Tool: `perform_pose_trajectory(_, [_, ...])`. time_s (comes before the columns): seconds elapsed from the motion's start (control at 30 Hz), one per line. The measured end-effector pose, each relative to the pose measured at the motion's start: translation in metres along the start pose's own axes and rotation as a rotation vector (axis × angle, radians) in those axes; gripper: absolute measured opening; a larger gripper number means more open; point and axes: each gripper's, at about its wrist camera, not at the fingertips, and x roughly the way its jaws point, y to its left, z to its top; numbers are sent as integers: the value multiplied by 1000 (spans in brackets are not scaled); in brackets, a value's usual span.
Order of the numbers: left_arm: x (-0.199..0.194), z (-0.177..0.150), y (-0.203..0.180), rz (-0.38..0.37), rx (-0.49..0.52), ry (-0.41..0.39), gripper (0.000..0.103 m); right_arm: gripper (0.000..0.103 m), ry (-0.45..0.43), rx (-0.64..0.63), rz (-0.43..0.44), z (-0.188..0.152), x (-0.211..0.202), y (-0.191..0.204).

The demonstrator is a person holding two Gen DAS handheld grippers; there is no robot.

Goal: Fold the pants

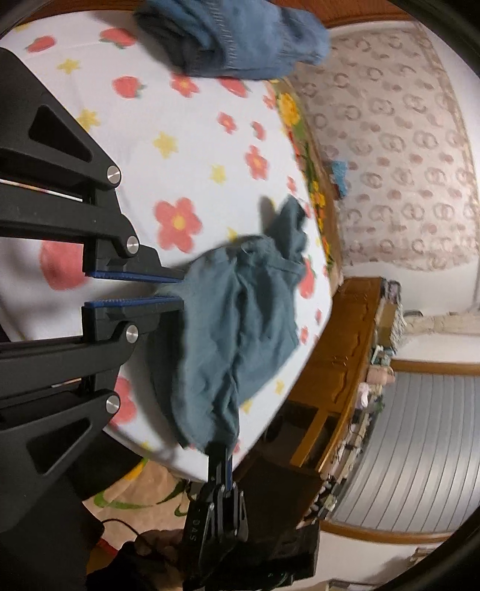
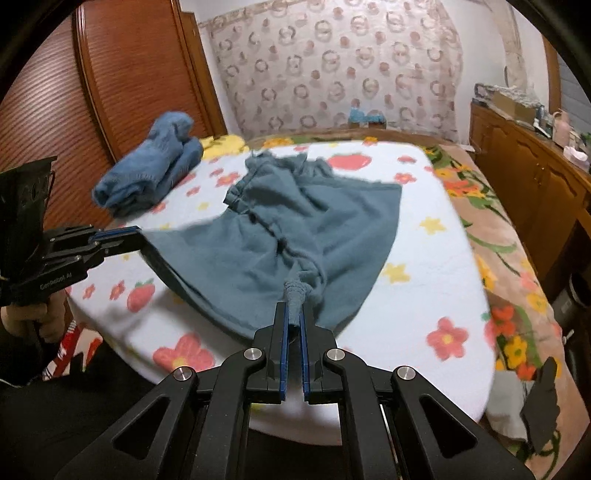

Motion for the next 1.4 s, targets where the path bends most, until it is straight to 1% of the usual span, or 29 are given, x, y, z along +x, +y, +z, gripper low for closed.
perform_pose_trajectory(0.17, [9,-18,13,21,-38,42,9,4,35,14,6,-11,10,-3])
perform_pose_trajectory(0.33, [8,-17,14,17,-47,31,9,5,35,36,1,-14,6,-14])
perform_pose_trajectory(0.37, [8,-16,14,13,-46,27,10,5,34,39,-1,-12,6,-8])
perform_pose_trajectory(0.4, [8,-15,14,12,-47,25,13,5,33,43,-5,-13,5,-10])
perform_pose_trajectory(0.47, [9,-12,12,16,-42,21,25,6,28,49,-2,-10,5,-2])
perform_pose_trajectory(0.5, [9,-12,12,18,-41,17,28,8,24,49,-1,-10,3,0])
perform_pose_trajectory(0.53, [10,-10,12,17,-41,12,36,8,20,47,-1,-10,1,1])
perform_pose_trajectory(0.57, [11,-10,12,20,-42,10,47,8,15,46,-2,-9,-1,2])
perform_pose_trajectory(0.6, [12,-9,12,24,-43,5,50,9,10,45,-4,-8,-3,2])
perform_pose_trajectory(0.63, [13,-7,12,24,-40,1,51,9,4,43,-8,-7,-5,4])
perform_pose_trajectory(0.7, [15,-6,12,26,-34,-3,53,14,-7,34,-23,-4,-9,5])
perform_pose_trajectory(0.73, [17,-5,13,27,-34,-4,62,16,-11,29,-30,-3,-11,5])
perform_pose_trajectory(0.77, [19,-4,13,25,-35,-7,67,17,-15,24,-36,-1,-12,5])
perform_pose_trajectory(0.83, [23,-2,15,22,-38,-8,67,21,-25,12,-49,3,-14,5])
perform_pose_trajectory(0.9, [24,-3,16,20,-43,-5,72,22,-37,4,-55,8,-15,4])
perform_pose_trajectory(1.0, [28,-1,21,21,-62,-3,73,25,-53,-21,-44,18,-12,6])
perform_pose_trajectory(1.07, [29,0,26,41,-77,-9,73,28,-61,-41,-29,26,-5,10])
perform_pose_trajectory(1.1, [29,1,29,61,-88,-16,73,32,-59,-44,-22,30,0,13])
perform_pose_trajectory(1.13, [28,2,32,80,-96,-20,73,33,-56,-46,-18,35,6,16])
perform_pose_trajectory(1.27, [30,5,44,112,-104,-13,73,34,-56,-90,4,49,26,29])
perform_pose_trajectory(1.4, [30,6,54,119,-115,-9,73,34,-36,-131,34,64,52,39])
